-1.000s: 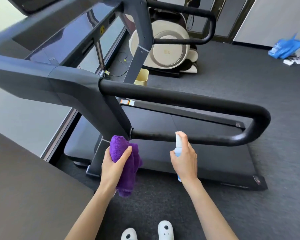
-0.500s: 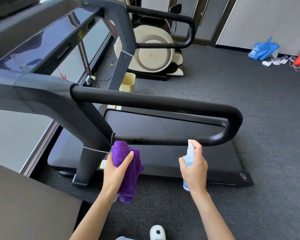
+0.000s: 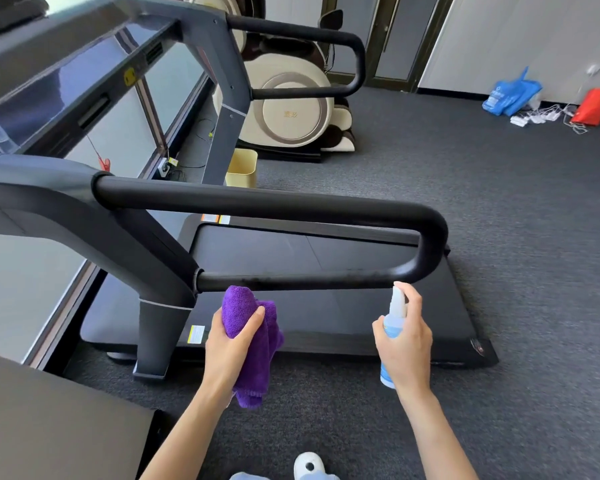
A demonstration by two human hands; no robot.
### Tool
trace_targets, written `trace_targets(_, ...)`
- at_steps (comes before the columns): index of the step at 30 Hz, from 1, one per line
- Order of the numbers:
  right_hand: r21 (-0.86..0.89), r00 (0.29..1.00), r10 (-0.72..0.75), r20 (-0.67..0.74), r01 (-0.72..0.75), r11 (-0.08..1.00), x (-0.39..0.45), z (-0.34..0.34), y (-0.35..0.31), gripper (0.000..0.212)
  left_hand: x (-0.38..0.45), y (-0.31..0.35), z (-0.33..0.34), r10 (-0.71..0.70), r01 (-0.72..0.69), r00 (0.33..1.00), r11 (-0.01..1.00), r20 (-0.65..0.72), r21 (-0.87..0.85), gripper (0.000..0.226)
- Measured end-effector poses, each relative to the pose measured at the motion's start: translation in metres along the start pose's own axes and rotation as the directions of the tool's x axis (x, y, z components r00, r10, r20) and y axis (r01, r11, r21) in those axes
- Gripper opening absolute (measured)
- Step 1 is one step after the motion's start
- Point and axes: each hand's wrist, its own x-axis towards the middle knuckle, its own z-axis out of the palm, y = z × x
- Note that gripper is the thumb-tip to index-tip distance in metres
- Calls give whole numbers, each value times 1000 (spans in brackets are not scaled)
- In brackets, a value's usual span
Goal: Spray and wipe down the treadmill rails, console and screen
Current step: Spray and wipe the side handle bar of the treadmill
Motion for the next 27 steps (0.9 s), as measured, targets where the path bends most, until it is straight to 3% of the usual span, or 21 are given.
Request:
trace_targets(5, 20, 999, 41, -28, -41, 999, 6, 0, 8, 62, -5, -2, 6, 20, -20, 1000, 999, -3, 29, 60)
trace_targets(10, 32, 997, 8, 75, -10, 999, 7, 7, 4, 66, -5, -1, 5, 78, -75, 995, 996, -61, 51, 76)
trace_targets(12, 46, 995, -28, 98, 23, 999, 8, 12, 0, 67, -4, 3, 2, 102, -95, 990, 992, -95, 77, 69)
trace_targets(16, 77, 983, -71, 170, 59, 995, 11, 23, -12, 68, -2, 18, -14, 274, -239, 950, 946, -148, 220, 65)
trace_targets(20, 76, 976, -98, 192, 85, 993, 15, 27, -23, 69, 19, 40, -24, 550, -470, 829, 782, -98, 409, 68)
trace_targets(22, 74, 977, -101, 187, 88, 993, 15, 27, -25, 69, 42, 43, -20, 627, -518, 779, 657, -16, 548, 74)
trace_targets(25, 76, 977, -102, 185, 90, 993, 12, 25, -24, 70, 76, 29, -9, 579, -512, 782, 388, 230, 767, 76)
trace_targets(27, 60, 976, -107, 190, 97, 993, 10, 23, -22, 69, 89, 15, -2, 515, -484, 794, 215, 322, 849, 79)
